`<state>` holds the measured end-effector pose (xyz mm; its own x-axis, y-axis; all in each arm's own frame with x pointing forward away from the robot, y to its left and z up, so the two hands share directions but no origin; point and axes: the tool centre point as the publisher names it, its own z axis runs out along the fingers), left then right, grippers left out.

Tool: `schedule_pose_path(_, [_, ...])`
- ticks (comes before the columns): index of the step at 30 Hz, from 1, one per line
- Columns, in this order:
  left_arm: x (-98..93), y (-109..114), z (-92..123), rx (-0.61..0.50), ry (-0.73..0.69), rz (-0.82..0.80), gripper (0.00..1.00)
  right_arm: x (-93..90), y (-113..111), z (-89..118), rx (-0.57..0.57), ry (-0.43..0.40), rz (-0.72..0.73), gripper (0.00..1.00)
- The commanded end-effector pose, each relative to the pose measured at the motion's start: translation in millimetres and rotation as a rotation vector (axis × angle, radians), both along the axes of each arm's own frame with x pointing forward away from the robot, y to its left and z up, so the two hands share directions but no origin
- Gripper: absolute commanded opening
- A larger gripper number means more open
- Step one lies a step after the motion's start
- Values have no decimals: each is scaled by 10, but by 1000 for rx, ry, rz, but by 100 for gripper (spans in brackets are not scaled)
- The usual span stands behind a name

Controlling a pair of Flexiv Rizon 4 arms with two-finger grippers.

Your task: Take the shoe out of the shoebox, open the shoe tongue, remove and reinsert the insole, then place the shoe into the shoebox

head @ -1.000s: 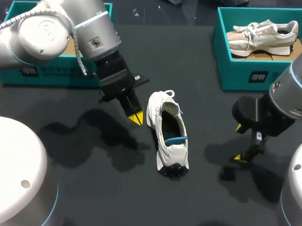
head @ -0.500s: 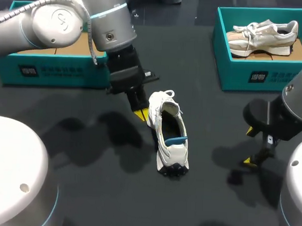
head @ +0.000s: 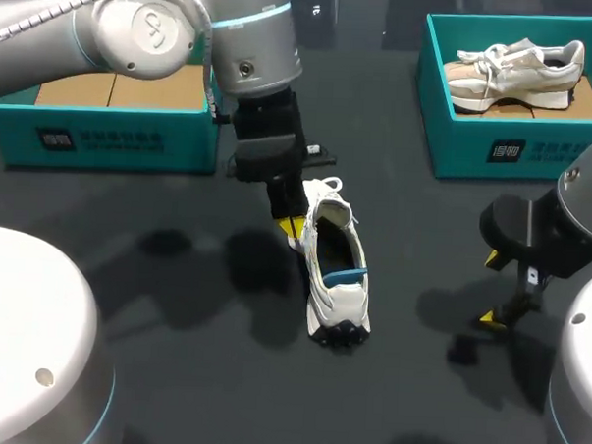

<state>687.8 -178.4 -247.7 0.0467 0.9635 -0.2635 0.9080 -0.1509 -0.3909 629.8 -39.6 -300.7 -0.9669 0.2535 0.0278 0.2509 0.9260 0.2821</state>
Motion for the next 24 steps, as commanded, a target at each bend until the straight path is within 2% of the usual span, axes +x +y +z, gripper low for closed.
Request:
schedule_pose_path(1, [-23,-209,-90,10,-4,-9,0,-28,-7,-2,0,-5,-1,100])
schedule_pose_path(6, [-40,-359,-153,18,-22,-32,0,-28,-7,-2,0,-5,-1,100])
schedule_pose_path(13, [-204,-429,-185,6,-26,-71,0,-28,-7,-2,0,-5,-1,100])
schedule_pose_path(24, [-329,-614,-476,16,-30,-81,0,-28,-7,-2,0,-5,-1,100])
